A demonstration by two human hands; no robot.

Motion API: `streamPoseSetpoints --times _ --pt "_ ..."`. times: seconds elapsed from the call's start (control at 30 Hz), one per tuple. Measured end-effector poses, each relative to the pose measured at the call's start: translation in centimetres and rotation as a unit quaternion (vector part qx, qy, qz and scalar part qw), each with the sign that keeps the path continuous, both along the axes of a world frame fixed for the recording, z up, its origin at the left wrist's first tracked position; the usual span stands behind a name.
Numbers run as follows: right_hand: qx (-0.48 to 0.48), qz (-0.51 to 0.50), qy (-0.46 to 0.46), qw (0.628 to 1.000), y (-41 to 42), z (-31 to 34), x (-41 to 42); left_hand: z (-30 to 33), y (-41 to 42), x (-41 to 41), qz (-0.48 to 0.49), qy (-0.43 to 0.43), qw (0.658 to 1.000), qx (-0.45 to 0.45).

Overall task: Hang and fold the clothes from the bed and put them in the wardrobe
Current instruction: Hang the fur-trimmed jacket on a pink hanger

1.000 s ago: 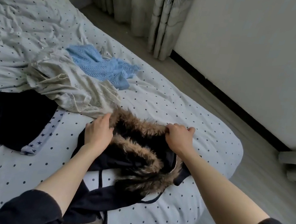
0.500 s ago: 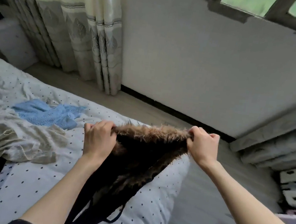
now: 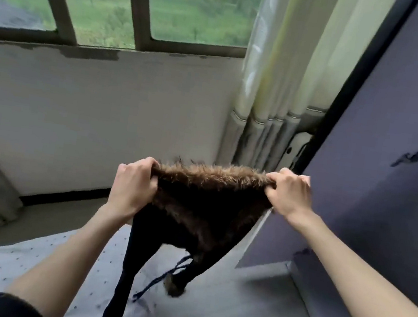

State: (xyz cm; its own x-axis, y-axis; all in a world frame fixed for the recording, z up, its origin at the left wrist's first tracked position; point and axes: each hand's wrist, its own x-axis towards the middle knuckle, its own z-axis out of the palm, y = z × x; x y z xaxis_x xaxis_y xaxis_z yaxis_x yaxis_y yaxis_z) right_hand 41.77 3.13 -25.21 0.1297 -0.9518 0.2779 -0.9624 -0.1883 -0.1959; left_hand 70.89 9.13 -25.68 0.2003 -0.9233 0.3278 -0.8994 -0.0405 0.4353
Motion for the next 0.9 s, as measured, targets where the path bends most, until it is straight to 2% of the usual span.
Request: streamPoseSetpoints --times 0.1,0.23,0.37,0.53,0.63,0.9 --pt "-0.018 -0.057 -0.014 0.998 0.4 1.3 -7.0 1.0 -2.3 -6.6 -0.061 -0.015 0.998 0.017" --pt "-0.017 -0.128 -0.035 0.991 2.0 1.5 -16.5 1.7 -4.9 -16.2 -0.147 0.064 0.984 0.082" --pt "0.007 -0.199 -0.065 0.978 4.0 2.0 -25.6 1.7 -7.0 -25.1 -0.225 0.058 0.965 0.122" --pt "0.001 -0.276 -0.083 0.957 4.8 2.8 -32.6 2.5 -9.3 -32.9 -0.295 0.057 0.938 0.171" --pt "0.012 -0.326 -0.078 0.942 5.8 2.7 -36.2 2.7 -10.8 -37.4 -0.353 0.037 0.92 0.167" --pt "0.026 -0.453 -0.083 0.887 7.4 3.2 -42.7 3.2 -15.7 -46.6 -0.42 0.033 0.902 0.096"
